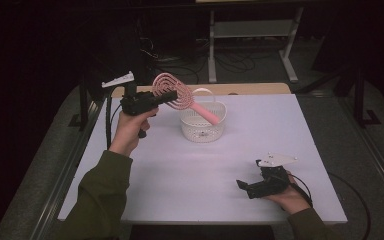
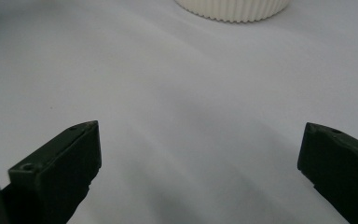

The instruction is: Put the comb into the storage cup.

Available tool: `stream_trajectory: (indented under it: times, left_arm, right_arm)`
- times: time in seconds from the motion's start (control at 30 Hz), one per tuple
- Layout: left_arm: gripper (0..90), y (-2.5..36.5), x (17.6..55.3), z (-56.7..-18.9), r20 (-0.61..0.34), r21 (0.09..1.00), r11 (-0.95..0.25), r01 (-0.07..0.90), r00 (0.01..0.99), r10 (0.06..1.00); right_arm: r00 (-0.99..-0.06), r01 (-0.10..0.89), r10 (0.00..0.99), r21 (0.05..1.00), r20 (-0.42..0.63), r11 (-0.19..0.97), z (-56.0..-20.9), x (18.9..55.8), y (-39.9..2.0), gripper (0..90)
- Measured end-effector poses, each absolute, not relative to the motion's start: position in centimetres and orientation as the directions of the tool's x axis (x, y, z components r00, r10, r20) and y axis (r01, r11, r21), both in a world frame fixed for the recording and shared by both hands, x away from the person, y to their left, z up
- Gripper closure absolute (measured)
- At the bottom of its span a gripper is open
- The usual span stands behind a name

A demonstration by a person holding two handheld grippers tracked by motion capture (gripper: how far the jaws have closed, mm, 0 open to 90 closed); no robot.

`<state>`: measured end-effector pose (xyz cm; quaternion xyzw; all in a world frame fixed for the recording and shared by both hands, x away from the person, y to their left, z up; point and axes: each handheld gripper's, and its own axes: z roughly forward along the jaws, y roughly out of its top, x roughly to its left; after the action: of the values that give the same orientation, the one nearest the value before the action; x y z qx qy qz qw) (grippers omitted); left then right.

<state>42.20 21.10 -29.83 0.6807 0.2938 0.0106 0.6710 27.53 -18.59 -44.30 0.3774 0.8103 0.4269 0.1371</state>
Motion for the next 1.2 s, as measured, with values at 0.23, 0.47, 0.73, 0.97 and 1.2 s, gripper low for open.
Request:
stream_trajectory:
  times: [0.23,0.47,0.73,0.97,1.2]
  left_arm:
    - [64.7,21.0,43.1,-30.2,-0.386,0.917,0.082,0.391,0.811,0.44]
    - [64.7,20.5,44.0,-31.0,-0.407,0.908,0.108,0.405,0.79,0.46]
    - [64.7,19.6,44.8,-32.0,-0.41,0.902,0.092,0.421,0.77,0.49]
    - [64.7,18.9,45.4,-32.8,-0.412,0.899,0.086,0.43,0.761,0.501]
    - [64.7,18.4,45.9,-33.5,-0.418,0.894,0.085,0.44,0.747,0.517]
  right_arm:
    - [-0.676,0.495,0.73,0.795,0.1,0.35,-44.3,27.5,-18.6,0.0]
    - [-0.677,0.494,0.729,0.795,0.099,0.352,-44.3,27.5,-18.6,0.0]
    - [-0.678,0.494,0.729,0.795,0.099,0.352,-44.3,27.5,-18.6,0.0]
    - [-0.68,0.493,0.727,0.793,0.096,0.357,-44.3,27.5,-18.6,0.0]
    - [-0.679,0.493,0.728,0.793,0.093,0.358,-44.3,27.5,-18.7,0.0]
